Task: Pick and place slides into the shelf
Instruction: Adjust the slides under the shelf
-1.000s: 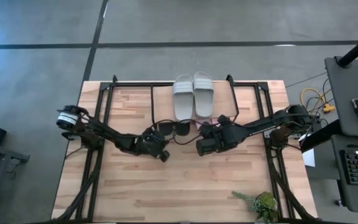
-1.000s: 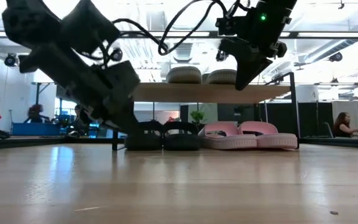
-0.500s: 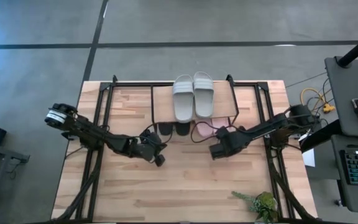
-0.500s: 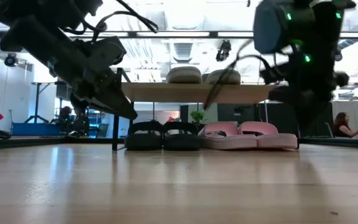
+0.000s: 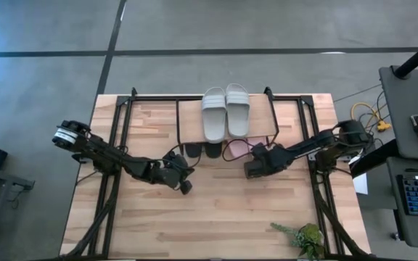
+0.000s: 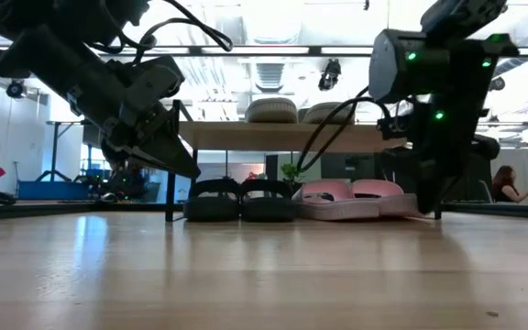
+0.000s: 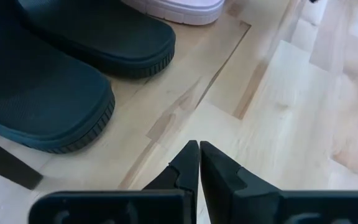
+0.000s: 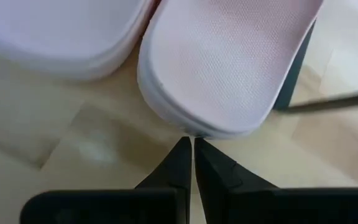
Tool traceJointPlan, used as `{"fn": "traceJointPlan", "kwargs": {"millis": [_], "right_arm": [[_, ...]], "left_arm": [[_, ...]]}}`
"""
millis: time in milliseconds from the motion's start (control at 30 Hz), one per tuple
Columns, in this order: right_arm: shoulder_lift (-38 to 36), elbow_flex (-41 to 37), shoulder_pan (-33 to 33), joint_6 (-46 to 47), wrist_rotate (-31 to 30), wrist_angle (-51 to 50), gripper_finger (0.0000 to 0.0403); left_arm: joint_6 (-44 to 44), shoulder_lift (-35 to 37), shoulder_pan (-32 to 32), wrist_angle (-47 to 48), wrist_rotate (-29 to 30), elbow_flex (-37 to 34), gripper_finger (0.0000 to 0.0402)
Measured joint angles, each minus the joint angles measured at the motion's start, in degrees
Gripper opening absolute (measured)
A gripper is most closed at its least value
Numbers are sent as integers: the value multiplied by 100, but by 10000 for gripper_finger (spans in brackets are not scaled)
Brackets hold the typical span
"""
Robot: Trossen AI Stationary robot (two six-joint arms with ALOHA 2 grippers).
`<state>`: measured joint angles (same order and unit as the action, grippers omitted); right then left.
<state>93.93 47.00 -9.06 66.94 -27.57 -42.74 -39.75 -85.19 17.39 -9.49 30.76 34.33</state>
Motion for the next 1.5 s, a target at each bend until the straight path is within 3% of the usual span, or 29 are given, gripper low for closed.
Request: {"fn": "traceJointPlan", "kwargs": {"millis": [200, 367, 467, 600, 733, 1133, 1333, 1500], "right_arm": [[-4, -13, 321, -561, -22, 315, 13], [-15, 200, 242, -652, 530, 350, 13], [-15, 260, 45, -847, 695, 931, 13], [-5, 236, 5, -1157, 659, 1828, 13], [157, 223, 170, -1175, 314, 1788, 13], [481, 238, 541, -2094, 502, 2676, 13], [433, 237, 508, -2024, 607, 2521, 13], [144, 236, 54, -1532, 671, 2041, 13]], "left_arm": [[-4, 0, 0, 0, 0, 0, 0], [-29, -2, 0, -5, 2, 0, 0], [-31, -2, 0, -8, 2, 0, 0], [-31, -2, 0, -10, 6, 0, 0], [-31, -2, 0, -17, 7, 0, 0], [-32, 0, 0, -37, 7, 13, 0], [-33, 0, 0, -45, 8, 25, 0], [-26, 0, 1, -77, 7, 152, 0]]}}
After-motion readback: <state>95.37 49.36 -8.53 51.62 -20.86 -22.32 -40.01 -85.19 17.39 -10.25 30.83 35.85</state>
